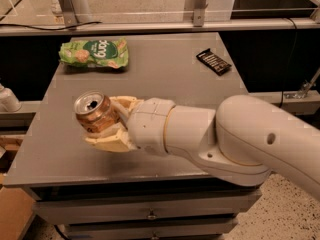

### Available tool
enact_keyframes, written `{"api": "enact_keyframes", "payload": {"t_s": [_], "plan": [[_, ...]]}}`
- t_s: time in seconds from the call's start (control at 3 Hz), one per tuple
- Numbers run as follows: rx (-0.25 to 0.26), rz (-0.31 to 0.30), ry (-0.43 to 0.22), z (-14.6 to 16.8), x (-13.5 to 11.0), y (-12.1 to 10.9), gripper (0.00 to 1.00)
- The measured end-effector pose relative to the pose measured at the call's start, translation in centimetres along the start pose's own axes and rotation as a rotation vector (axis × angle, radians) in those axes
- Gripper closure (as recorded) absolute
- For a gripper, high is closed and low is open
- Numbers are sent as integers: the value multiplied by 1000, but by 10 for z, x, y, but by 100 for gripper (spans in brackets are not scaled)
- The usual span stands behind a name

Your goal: Knock orange can over

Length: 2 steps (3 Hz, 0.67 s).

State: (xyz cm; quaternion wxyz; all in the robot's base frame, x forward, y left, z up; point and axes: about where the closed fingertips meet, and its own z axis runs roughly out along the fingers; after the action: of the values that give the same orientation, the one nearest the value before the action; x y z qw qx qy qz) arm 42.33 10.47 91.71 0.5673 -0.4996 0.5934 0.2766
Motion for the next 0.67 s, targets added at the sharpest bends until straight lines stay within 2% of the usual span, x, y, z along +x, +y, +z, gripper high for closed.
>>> {"api": "enact_keyframes", "payload": {"t_s": [0.33,0.67], "plan": [[-19,-99,101,-6,-28,-8,100],[-40,-165,186,-9,-46,-19,100]]}}
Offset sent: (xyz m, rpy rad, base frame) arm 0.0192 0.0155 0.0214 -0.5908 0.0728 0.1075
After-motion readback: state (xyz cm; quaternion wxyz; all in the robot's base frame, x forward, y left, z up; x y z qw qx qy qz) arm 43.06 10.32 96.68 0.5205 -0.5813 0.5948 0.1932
